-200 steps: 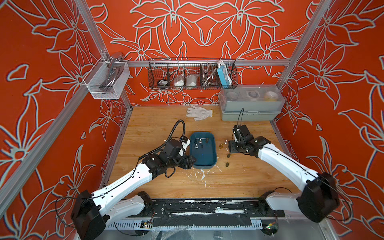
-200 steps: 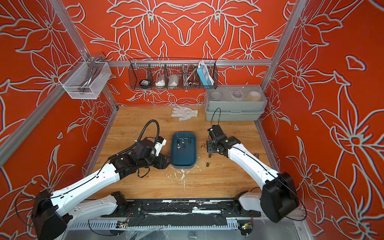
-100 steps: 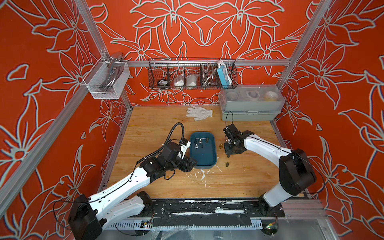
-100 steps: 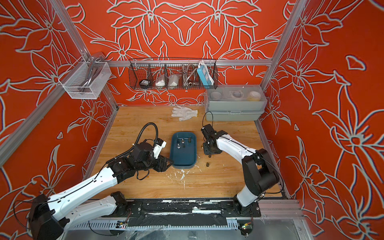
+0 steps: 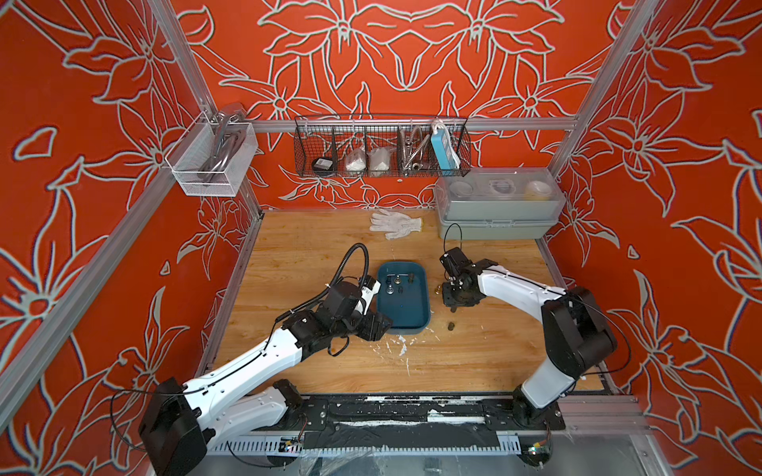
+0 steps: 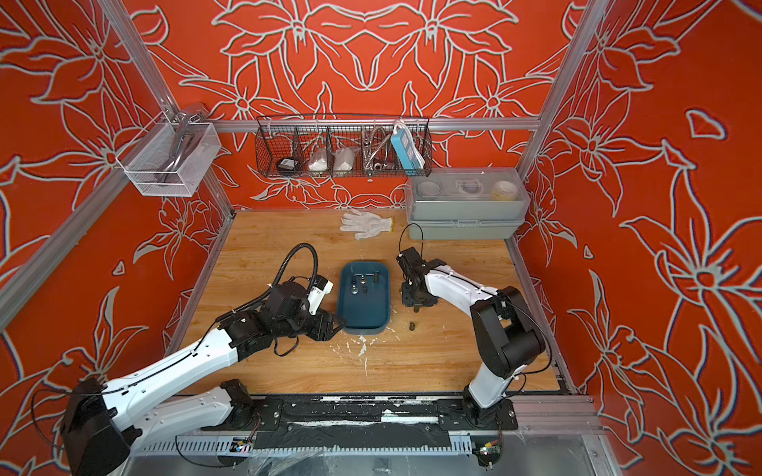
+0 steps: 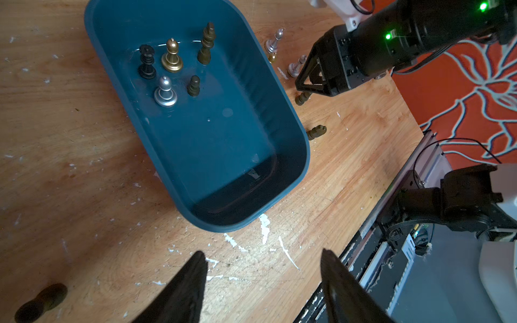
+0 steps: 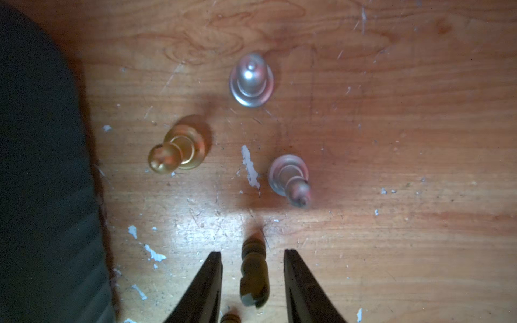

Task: Put the chess pieces into the storage box
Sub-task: Pick up the chess piece at the center of the board.

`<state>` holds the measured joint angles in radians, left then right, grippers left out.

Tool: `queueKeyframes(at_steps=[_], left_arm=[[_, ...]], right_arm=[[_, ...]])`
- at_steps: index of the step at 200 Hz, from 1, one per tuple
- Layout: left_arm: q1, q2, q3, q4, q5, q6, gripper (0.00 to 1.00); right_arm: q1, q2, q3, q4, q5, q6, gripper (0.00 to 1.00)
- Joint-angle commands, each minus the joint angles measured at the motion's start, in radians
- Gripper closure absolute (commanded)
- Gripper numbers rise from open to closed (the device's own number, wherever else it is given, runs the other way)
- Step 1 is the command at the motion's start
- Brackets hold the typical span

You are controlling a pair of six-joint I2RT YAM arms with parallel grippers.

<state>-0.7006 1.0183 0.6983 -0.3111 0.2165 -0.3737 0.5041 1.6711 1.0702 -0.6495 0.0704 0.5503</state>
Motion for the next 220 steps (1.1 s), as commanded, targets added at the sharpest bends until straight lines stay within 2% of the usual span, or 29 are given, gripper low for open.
queueKeyframes(at_steps=[1,192,220], left_arm=[[-0.004,-0.007,-0.005,0.010,0.011,0.018,0.36],[-0.007,0.009,-0.011,0.020,0.022,0.012,0.34],[-0.008,0.009,-0.008,0.018,0.023,0.016,0.33]], right_arm=[[-0.004,0.009,0.004,-0.001,0.014,0.036,0.60],[-0.003,0.049,-0.029,0.033,0.017,0.036,0.75],[-0.003,0.055,-0.028,0.025,0.023,0.031,0.72]])
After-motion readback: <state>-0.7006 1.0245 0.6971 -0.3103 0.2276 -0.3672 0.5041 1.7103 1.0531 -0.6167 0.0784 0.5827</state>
